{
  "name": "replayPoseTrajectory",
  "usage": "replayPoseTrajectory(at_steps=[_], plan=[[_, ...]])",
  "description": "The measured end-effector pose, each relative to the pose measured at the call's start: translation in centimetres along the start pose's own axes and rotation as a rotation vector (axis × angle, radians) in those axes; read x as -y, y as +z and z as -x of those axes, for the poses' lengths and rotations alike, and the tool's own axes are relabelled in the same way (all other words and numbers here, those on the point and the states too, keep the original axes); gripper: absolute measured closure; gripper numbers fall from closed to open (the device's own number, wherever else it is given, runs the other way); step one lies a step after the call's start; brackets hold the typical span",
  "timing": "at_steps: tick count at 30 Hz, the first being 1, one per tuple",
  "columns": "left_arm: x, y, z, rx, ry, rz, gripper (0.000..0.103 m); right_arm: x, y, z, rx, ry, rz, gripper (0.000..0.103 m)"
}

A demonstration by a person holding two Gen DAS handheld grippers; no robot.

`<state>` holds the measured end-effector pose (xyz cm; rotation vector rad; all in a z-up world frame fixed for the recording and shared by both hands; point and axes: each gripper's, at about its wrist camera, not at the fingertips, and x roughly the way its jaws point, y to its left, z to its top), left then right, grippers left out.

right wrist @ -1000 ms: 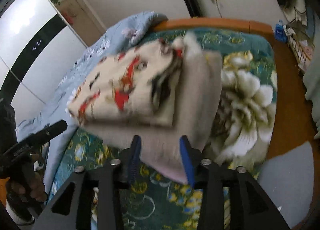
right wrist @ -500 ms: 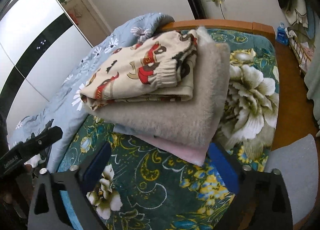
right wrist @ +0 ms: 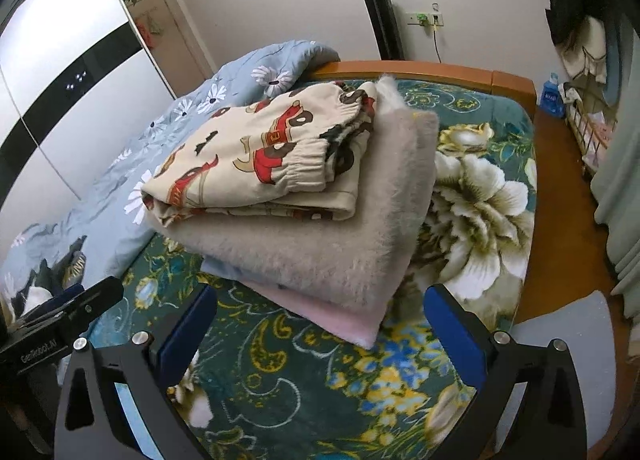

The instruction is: Fold clothes

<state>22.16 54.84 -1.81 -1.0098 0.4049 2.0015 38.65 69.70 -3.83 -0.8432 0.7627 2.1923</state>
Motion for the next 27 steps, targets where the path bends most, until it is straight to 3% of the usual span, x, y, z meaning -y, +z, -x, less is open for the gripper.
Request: replayPoseTrajectory(at_steps=[27], plan=[[1.7, -1.3, -2.9, -0.087, 0.039, 0.004, 0.000, 0.8, 0.2, -1.9, -0.036, -0.012, 0.035, 0.000]])
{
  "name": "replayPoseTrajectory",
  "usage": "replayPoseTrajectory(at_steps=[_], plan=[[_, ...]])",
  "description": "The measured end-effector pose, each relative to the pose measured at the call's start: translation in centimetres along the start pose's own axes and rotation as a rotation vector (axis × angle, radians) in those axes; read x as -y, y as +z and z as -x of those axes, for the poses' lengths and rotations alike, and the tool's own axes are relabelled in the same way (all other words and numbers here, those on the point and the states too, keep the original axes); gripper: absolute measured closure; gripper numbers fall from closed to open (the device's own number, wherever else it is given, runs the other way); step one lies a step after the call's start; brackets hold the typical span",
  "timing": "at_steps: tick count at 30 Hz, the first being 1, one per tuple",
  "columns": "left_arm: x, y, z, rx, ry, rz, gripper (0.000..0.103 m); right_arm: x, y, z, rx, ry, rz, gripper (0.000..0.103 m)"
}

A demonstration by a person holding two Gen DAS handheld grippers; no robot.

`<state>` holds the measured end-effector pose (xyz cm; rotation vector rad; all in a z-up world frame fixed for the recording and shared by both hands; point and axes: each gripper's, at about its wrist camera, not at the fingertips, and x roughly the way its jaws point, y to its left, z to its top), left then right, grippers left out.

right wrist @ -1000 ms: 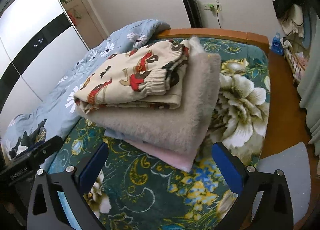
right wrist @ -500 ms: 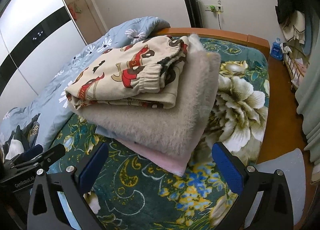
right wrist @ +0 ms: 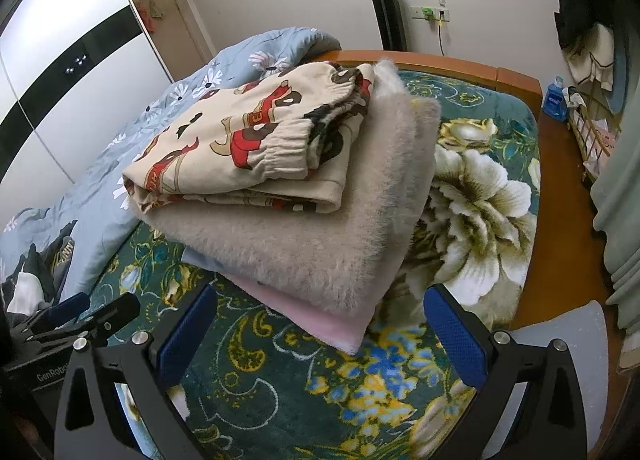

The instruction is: Fold clothes

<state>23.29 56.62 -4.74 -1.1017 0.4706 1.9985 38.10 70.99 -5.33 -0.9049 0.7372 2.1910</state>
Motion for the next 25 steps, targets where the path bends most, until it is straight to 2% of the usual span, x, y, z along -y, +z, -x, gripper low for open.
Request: replayPoseTrajectory(at_steps=[25], plan=[[1.1, 0.1, -0.2, -0.002, 0.000, 0.004, 0.000, -0.1, 0.7, 0.1, -0.002, 0.002, 0.016, 0.000]])
